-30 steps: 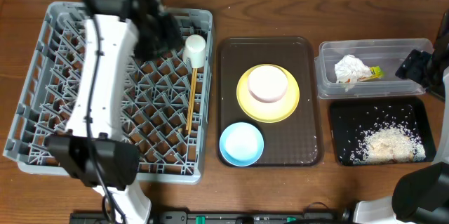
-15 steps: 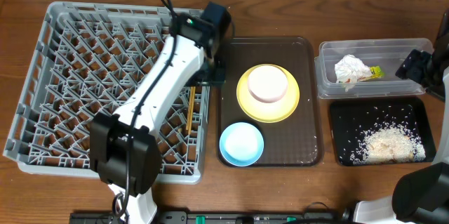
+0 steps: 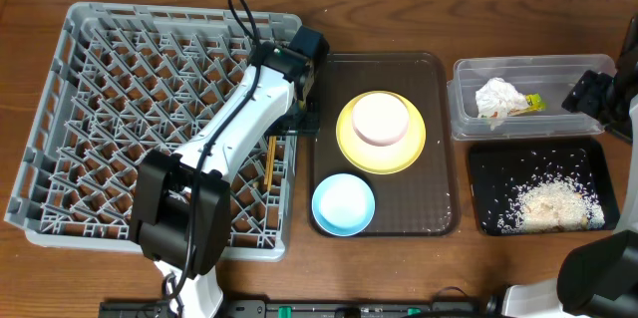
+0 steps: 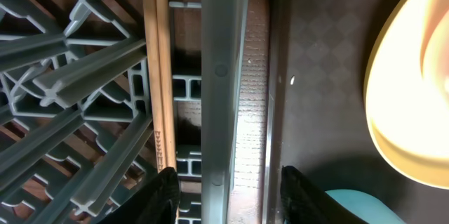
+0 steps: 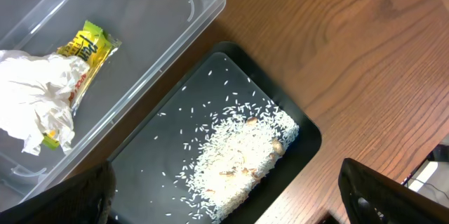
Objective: Sort waste into correct bins and load items into the dishwasher rack
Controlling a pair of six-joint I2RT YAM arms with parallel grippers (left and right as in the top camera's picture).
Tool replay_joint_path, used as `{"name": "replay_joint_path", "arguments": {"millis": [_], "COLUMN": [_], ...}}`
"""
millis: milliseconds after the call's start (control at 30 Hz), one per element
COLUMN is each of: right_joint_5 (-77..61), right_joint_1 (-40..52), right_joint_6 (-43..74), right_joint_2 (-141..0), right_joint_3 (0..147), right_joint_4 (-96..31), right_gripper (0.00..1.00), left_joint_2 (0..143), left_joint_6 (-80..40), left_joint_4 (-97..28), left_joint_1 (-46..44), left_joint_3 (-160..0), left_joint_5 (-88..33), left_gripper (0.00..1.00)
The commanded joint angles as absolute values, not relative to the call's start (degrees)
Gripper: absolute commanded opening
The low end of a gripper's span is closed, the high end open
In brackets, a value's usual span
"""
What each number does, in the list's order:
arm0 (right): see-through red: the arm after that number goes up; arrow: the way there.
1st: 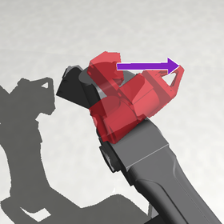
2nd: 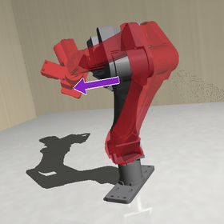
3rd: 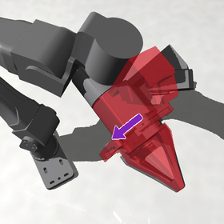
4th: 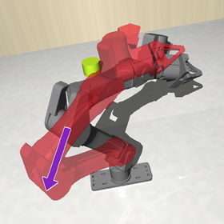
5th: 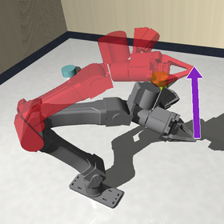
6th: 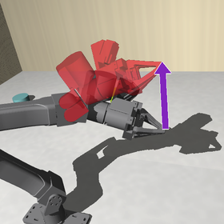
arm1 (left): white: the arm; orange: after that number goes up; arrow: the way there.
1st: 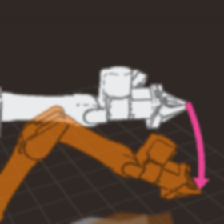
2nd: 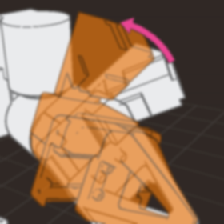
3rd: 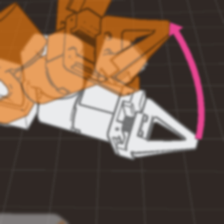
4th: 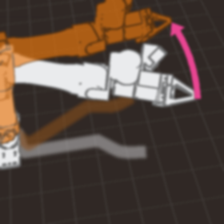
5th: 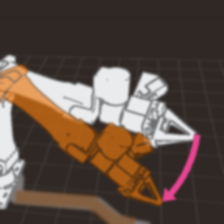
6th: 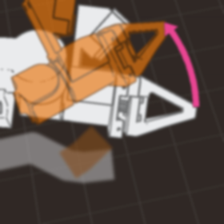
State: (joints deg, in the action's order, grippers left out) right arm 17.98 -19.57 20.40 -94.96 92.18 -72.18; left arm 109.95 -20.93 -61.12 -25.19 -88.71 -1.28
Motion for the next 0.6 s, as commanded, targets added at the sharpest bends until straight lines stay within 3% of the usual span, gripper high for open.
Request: {"name": "replay_joint_path", "arguments": {"millis": [0, 567], "right_joint_5": [18.59, 18.59], "right_joint_1": [-20.08, -20.08], "right_joint_6": [21.17, 21.17], "right_joint_2": [-94.00, -94.00], "right_joint_3": [92.44, 92.44], "right_joint_4": [-72.20, -72.20], "right_gripper": [0.99, 0.99], "left_joint_2": [110.50, 110.50], "left_joint_6": [-21.04, -23.24], "left_joint_4": [-60.58, -57.43], "left_joint_1": [-25.06, -25.10], "left_joint_3": [-88.40, -88.40], "left_joint_5": [-0.38, -0.40], "left_gripper": [0.49, 0.43]}}
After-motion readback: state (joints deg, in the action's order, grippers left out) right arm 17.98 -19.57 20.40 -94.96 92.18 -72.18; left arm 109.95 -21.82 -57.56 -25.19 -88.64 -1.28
